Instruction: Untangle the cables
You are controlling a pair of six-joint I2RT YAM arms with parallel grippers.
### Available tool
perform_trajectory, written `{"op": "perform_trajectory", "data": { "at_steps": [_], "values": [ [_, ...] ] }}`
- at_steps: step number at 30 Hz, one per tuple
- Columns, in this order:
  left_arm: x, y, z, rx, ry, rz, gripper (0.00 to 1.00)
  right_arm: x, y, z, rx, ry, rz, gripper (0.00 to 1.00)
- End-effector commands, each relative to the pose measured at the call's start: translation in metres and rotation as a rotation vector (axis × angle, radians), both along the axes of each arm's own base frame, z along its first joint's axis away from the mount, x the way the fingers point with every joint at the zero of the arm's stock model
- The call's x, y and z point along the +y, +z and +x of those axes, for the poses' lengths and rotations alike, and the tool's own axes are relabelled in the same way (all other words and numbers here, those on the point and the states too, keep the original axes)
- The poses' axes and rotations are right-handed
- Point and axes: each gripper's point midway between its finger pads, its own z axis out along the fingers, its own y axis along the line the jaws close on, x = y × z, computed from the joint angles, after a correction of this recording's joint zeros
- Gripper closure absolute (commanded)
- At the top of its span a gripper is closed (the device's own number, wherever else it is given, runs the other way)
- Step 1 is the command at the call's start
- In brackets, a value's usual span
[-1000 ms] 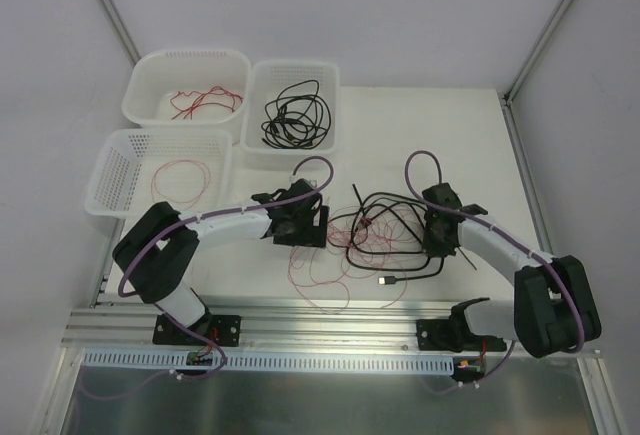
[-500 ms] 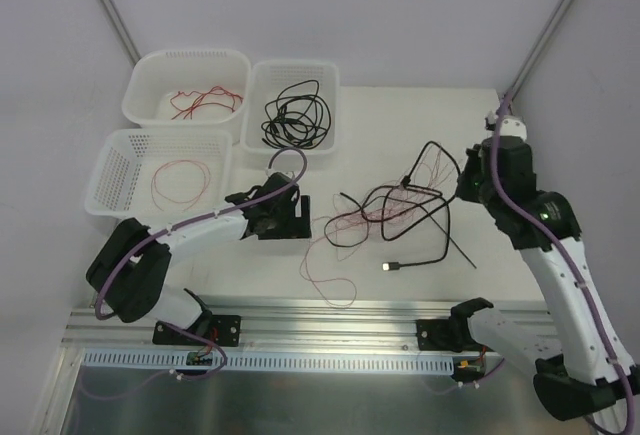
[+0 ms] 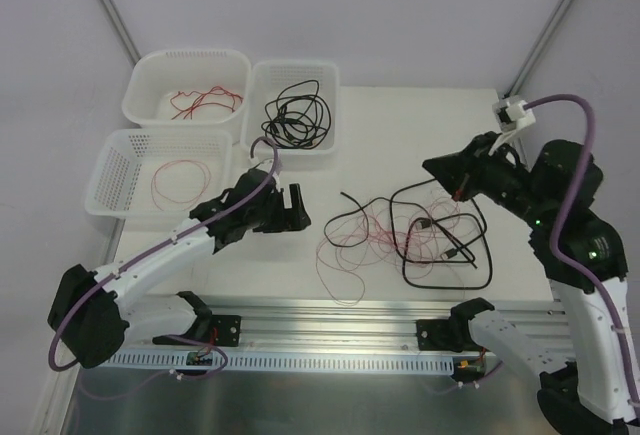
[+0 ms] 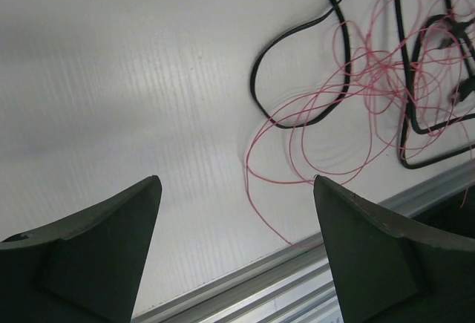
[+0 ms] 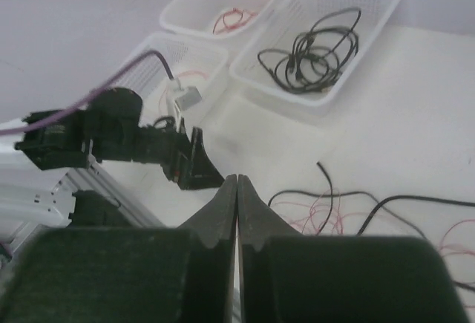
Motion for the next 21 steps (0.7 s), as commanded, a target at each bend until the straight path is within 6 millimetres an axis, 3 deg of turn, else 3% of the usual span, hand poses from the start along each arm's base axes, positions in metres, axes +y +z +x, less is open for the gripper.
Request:
{"op": "perform_trajectory", "data": {
  "at_steps": [1, 2, 4, 6, 7, 8, 9, 11, 12, 14, 17, 21],
  "values": [
    [-0.003, 0.023, -0.004, -0.052, -0.041, -0.060, 0.15, 0.015, -0.065, 0.013, 0.215, 0.036, -0.043, 0.99],
    [-0.004, 0.026, -0.005, -0.057, -0.057, -0.068, 0.13, 0.006, -0.110, 0.020, 0.322, -0.035, -0.098, 0.96],
    [-0.008, 0.025, -0.010, -0.041, -0.089, -0.080, 0.11, -0.024, -0.154, 0.034, 0.397, -0.223, -0.203, 0.92],
    [-0.009, 0.017, -0.011, -0.018, -0.098, -0.063, 0.10, -0.045, -0.211, 0.032, 0.546, -0.325, -0.290, 0.84],
    [-0.008, 0.013, -0.008, -0.017, -0.094, -0.045, 0.10, -0.047, -0.227, 0.033, 0.583, -0.343, -0.296, 0.79],
    [-0.008, 0.009, -0.006, -0.014, -0.094, -0.032, 0.09, -0.049, -0.240, 0.033, 0.608, -0.358, -0.297, 0.62],
    [-0.010, 0.005, -0.001, -0.003, -0.095, -0.011, 0.09, -0.053, -0.267, 0.027, 0.664, -0.375, -0.320, 0.52],
    [-0.012, 0.000, 0.007, -0.002, -0.102, 0.024, 0.09, -0.053, -0.282, 0.029, 0.688, -0.393, -0.310, 0.34],
    [-0.018, -0.005, 0.017, 0.004, -0.121, 0.055, 0.10, -0.054, -0.296, 0.025, 0.720, -0.395, -0.322, 0.29],
    [-0.027, -0.006, 0.029, -0.004, -0.160, 0.079, 0.11, -0.053, -0.300, 0.026, 0.722, -0.402, -0.304, 0.20],
    [-0.060, -0.004, 0.059, -0.056, -0.328, 0.117, 0.15, -0.047, -0.296, 0.023, 0.702, -0.376, -0.277, 0.13],
    [-0.081, -0.009, 0.088, -0.141, -0.489, 0.192, 0.20, -0.037, -0.282, 0.018, 0.639, -0.319, -0.242, 0.04]
  ]
}}
